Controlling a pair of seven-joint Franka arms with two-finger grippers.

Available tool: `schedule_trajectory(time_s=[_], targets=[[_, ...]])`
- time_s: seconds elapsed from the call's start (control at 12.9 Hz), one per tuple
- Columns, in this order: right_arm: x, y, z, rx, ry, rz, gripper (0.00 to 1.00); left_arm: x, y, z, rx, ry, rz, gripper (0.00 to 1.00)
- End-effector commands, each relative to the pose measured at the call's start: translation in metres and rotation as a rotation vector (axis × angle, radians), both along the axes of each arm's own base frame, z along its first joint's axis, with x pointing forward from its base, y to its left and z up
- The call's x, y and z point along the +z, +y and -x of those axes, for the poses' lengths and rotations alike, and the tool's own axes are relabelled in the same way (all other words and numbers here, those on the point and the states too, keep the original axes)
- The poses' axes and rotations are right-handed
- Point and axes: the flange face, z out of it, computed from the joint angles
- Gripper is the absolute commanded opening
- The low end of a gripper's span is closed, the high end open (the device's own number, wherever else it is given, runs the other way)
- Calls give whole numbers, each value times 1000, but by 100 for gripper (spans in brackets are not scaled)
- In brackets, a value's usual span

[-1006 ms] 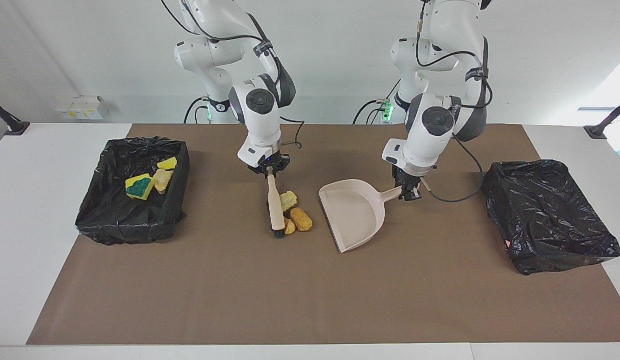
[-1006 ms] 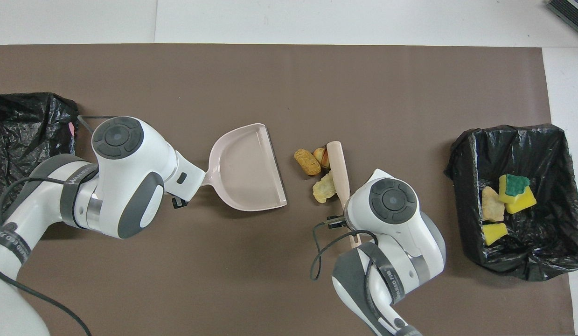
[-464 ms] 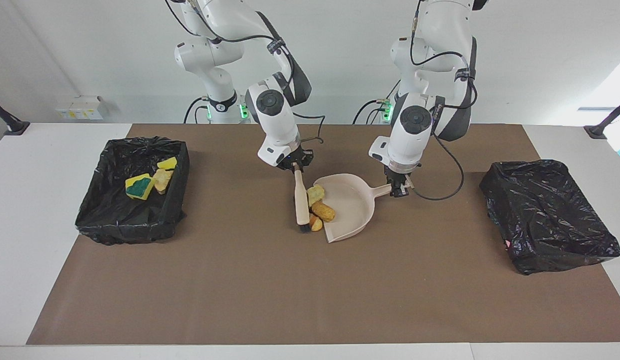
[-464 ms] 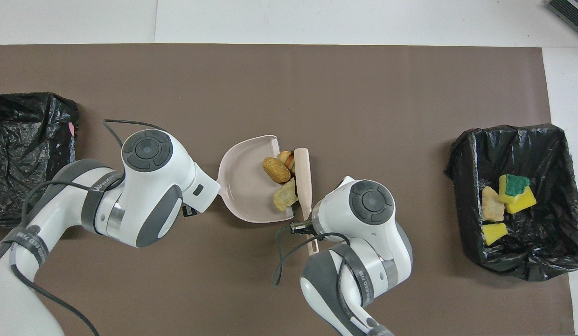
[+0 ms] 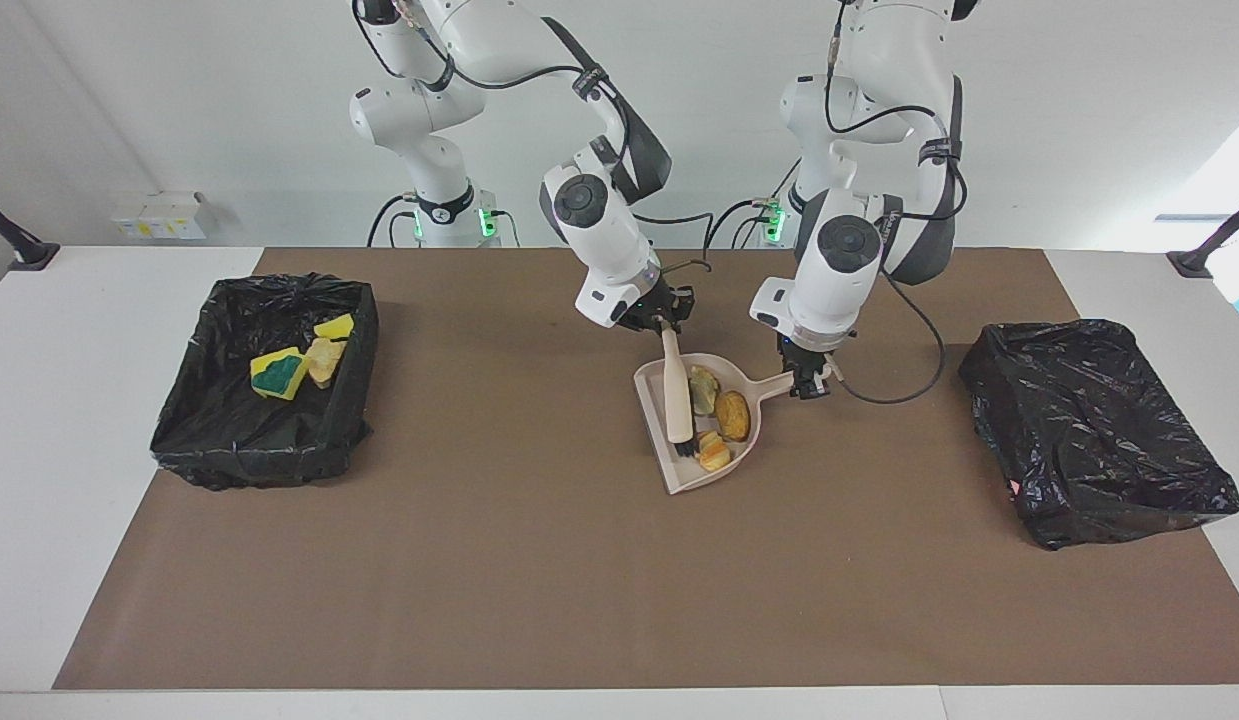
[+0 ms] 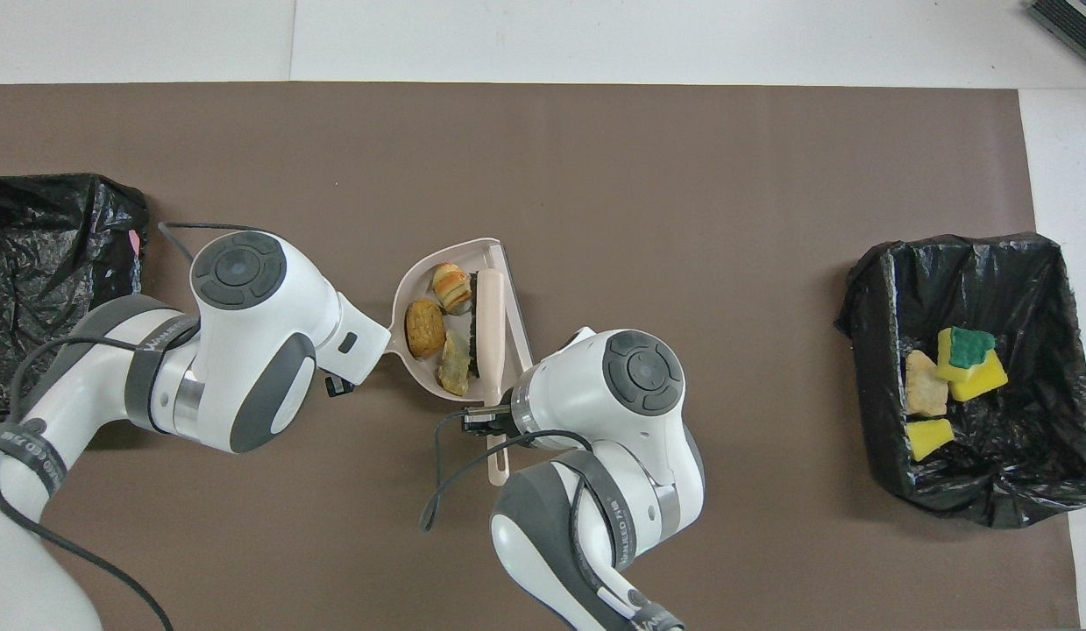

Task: Sweep and dump trash in bin
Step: 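Sweep the yellow scraps into the dustpan with the brush in the right gripper, then carry the dustpan to the bin while the right gripper withdraws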

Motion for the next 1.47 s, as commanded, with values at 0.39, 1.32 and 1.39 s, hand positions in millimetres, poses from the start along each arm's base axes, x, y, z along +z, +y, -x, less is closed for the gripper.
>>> schedule_trajectory(time_s=[0.39,1.32,1.39], targets=[[95,-69,2,-25,64,128,0,10,61,-31,200,-16,119,0],[24,67,158,27,28,382,0,173,221,-63,271,4,9,0],[11,74,165,17,20,378,0,182,250,-61,303,10,-29,0]])
